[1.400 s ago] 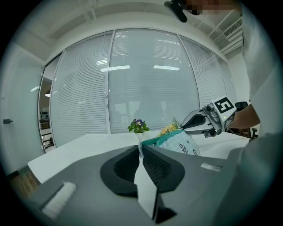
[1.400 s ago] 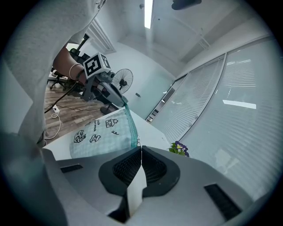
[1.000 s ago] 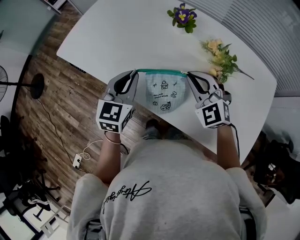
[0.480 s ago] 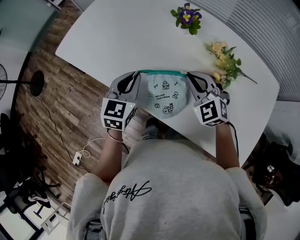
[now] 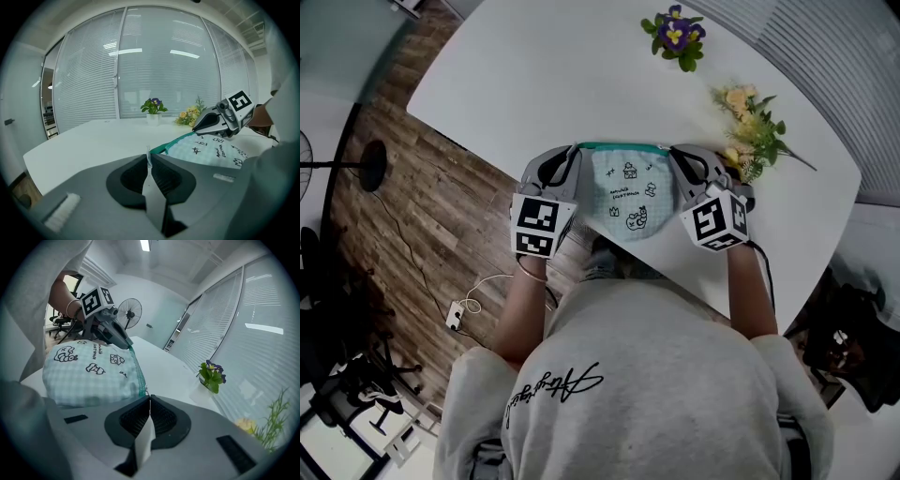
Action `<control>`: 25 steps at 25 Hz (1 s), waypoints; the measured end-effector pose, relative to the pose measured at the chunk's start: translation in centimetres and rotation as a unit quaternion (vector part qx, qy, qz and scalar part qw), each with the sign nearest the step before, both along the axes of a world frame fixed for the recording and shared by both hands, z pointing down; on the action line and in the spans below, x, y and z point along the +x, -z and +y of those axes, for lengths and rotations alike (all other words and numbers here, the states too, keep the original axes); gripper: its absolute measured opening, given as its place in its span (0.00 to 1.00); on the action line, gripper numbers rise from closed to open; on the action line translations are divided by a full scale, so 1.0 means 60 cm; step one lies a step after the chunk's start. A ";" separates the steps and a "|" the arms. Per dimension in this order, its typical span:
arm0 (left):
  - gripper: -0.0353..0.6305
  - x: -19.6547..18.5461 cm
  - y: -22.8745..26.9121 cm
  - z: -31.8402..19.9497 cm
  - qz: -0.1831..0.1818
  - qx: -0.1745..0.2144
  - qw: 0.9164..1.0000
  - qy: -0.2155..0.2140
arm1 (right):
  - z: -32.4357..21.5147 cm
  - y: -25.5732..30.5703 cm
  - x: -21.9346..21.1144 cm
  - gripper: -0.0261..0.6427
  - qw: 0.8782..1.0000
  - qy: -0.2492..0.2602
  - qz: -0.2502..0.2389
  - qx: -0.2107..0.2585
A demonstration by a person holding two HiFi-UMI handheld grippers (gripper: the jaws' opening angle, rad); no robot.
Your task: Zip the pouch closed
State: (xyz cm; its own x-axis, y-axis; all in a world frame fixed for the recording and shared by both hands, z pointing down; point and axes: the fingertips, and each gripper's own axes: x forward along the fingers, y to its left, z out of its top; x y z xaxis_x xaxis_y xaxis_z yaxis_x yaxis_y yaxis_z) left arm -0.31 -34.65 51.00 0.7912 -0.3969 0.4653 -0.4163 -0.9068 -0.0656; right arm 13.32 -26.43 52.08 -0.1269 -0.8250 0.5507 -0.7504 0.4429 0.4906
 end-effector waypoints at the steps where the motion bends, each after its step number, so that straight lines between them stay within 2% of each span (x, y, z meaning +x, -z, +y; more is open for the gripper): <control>1: 0.09 0.000 -0.003 0.000 -0.006 0.002 1.000 -0.001 | -0.001 -0.003 0.000 0.05 1.000 0.000 0.001 -0.003; 16: 0.09 0.001 -0.028 -0.002 -0.074 0.018 0.997 -0.008 | -0.006 -0.033 -0.002 0.05 0.998 -0.002 0.020 -0.051; 25: 0.09 0.002 -0.044 0.001 -0.118 0.037 0.992 -0.008 | -0.009 -0.036 0.001 0.05 0.998 -0.010 0.011 -0.065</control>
